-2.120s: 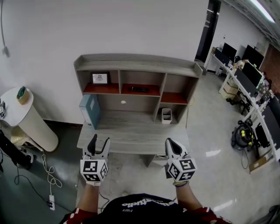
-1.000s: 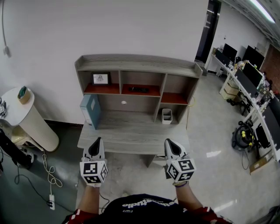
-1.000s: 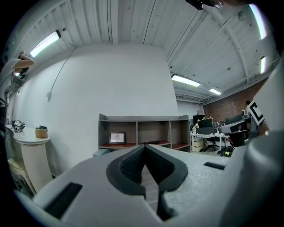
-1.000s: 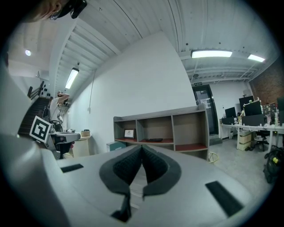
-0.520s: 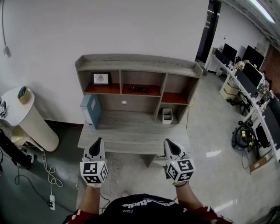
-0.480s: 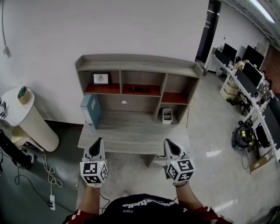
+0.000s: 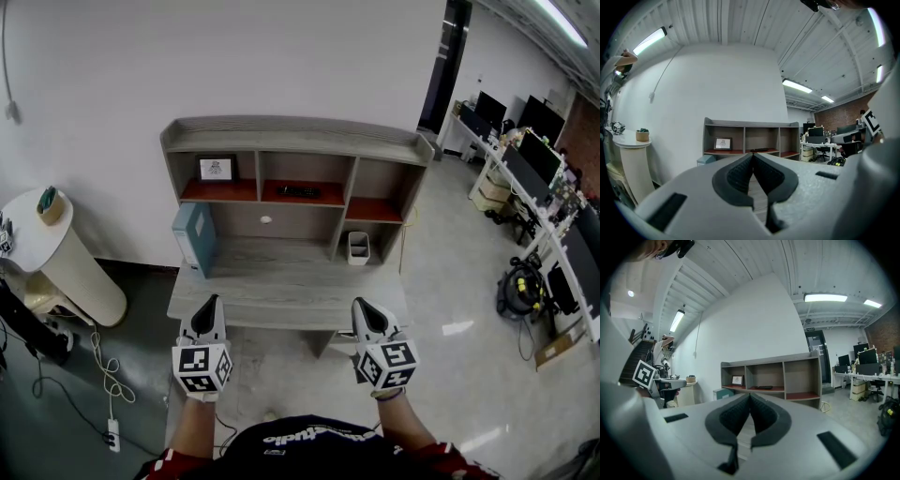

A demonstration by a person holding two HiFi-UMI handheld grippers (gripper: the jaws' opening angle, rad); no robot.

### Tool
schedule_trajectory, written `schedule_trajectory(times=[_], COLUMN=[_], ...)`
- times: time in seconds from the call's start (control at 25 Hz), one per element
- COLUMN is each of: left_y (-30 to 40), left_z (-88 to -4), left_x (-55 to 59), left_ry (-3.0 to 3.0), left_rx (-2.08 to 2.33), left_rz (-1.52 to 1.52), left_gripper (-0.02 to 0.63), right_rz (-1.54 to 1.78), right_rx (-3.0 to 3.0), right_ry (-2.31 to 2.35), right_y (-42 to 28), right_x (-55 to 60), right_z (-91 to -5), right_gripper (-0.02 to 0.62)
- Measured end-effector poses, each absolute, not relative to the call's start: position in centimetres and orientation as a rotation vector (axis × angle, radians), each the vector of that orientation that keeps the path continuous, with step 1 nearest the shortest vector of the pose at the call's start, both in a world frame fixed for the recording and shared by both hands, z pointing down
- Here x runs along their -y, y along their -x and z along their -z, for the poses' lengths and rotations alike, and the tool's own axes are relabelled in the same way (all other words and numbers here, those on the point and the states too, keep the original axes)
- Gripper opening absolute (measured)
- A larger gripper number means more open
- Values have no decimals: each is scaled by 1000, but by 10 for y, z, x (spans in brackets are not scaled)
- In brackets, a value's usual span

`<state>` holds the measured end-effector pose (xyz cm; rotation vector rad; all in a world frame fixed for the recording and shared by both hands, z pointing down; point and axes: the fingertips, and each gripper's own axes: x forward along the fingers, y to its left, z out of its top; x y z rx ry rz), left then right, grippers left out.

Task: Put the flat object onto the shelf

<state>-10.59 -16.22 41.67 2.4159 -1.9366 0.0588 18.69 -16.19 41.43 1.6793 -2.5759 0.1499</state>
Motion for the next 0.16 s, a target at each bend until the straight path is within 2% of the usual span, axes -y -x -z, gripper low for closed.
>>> schedule_trajectory(times=[0.16], left_y=[108], left_z=[-419], left_x=[163], left_ry=[-2411], left_rx=[1943], left_rz=[-58], left_gripper=[6], right_rz=[-150], right_rx=[2572], right_ry=[-1682], right_y=[-186], right_x=[163], right_z=[-415], right_gripper=[-3])
